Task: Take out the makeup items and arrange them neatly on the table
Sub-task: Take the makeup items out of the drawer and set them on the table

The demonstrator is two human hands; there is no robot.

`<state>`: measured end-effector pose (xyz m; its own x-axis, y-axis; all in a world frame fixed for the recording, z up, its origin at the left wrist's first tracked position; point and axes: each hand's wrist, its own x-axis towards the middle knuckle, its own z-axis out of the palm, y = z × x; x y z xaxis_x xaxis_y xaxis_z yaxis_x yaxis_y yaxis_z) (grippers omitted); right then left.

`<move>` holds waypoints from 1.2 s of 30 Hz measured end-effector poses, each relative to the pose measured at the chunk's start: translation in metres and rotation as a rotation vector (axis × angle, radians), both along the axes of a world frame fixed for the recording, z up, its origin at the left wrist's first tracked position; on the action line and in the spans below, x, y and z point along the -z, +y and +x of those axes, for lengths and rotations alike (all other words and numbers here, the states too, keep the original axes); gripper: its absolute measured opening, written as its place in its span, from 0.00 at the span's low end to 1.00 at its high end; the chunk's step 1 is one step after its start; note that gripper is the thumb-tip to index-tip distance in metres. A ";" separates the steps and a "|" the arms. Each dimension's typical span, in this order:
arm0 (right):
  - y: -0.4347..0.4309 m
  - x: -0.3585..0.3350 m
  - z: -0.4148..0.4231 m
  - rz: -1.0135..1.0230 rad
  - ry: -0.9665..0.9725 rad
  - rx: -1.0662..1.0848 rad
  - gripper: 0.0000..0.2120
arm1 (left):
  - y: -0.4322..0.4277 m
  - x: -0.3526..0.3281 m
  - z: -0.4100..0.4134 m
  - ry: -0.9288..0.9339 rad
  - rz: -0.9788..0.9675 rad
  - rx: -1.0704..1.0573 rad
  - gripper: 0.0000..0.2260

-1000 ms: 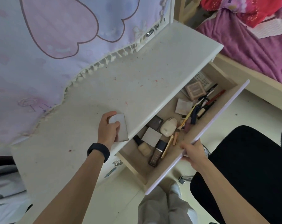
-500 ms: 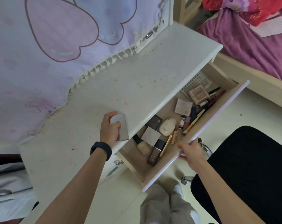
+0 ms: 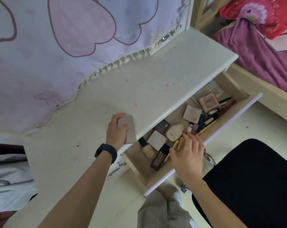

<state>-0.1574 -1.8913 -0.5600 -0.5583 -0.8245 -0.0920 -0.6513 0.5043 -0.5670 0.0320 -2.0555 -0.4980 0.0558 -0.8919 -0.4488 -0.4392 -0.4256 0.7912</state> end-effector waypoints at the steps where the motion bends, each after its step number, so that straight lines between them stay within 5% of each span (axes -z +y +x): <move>1: -0.009 0.001 0.007 0.040 0.015 -0.120 0.32 | 0.001 0.001 0.001 0.011 -0.002 -0.001 0.17; 5: -0.046 0.013 0.030 0.299 -0.016 -0.376 0.31 | 0.005 0.002 0.012 0.034 -0.021 0.009 0.16; 9: -0.068 0.030 0.044 0.453 0.177 -0.522 0.37 | 0.009 0.002 0.044 -0.069 -0.053 0.043 0.17; 17: -0.082 0.042 0.051 0.549 0.488 -0.631 0.29 | 0.016 -0.003 0.106 -0.168 -0.049 0.106 0.22; 21: -0.076 0.012 0.043 0.540 0.368 -0.596 0.23 | 0.011 -0.002 0.121 -0.306 -0.028 0.207 0.30; 26: -0.052 -0.040 0.046 0.563 0.129 -0.592 0.26 | -0.005 -0.008 0.151 -0.456 -0.095 0.305 0.27; 29: -0.054 -0.074 0.063 0.442 -0.003 -0.637 0.35 | -0.019 -0.011 0.180 -0.529 -0.106 0.343 0.28; 36: -0.145 -0.096 0.154 0.179 -0.096 -0.830 0.37 | -0.049 -0.013 0.261 -0.608 -0.095 0.363 0.32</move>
